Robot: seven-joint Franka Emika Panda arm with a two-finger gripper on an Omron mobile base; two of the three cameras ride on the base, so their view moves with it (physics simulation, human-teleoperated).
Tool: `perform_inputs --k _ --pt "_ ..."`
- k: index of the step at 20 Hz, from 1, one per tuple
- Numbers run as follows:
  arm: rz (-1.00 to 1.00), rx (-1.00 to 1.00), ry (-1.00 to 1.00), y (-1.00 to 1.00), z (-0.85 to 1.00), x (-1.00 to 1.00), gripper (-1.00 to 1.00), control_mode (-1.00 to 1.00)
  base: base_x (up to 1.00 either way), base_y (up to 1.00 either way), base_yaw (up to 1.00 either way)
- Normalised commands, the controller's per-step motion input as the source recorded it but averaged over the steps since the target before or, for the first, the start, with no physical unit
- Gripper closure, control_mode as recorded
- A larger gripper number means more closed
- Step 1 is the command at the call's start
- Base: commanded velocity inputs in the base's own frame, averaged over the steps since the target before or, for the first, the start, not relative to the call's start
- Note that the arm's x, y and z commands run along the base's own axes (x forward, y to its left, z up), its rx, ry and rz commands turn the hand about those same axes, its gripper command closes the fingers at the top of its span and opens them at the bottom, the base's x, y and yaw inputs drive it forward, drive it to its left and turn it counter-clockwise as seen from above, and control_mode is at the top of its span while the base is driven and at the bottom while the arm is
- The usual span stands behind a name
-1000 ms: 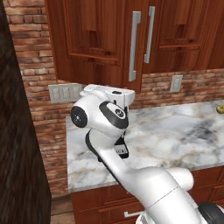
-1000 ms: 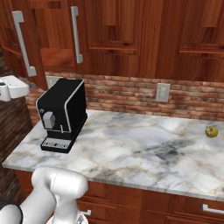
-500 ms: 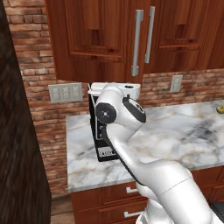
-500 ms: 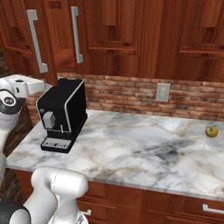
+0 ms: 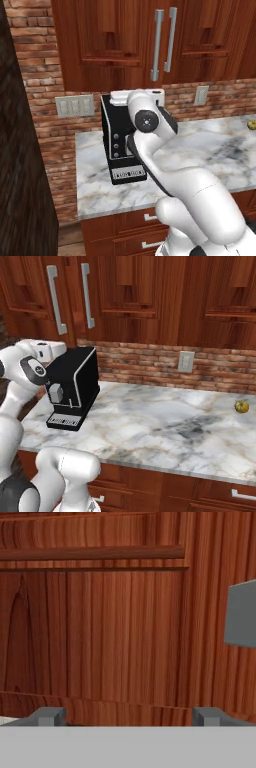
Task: Close all open cabinet doors.
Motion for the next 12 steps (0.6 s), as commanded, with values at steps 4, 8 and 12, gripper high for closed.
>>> perform_inputs --k 4,8,12 --pt "0.16 0.00 0.00 0.00 0.00 0.51 -1.00 -1.00 0.00 0.00 0.00" --pt "0.16 0.00 0.00 0.00 0.00 0.49 -1.00 -1.00 0.00 0.00 0.00" --pt "0.13 0.00 0.00 0.00 0.00 0.47 -1.00 -1.00 0.00 0.00 0.00"
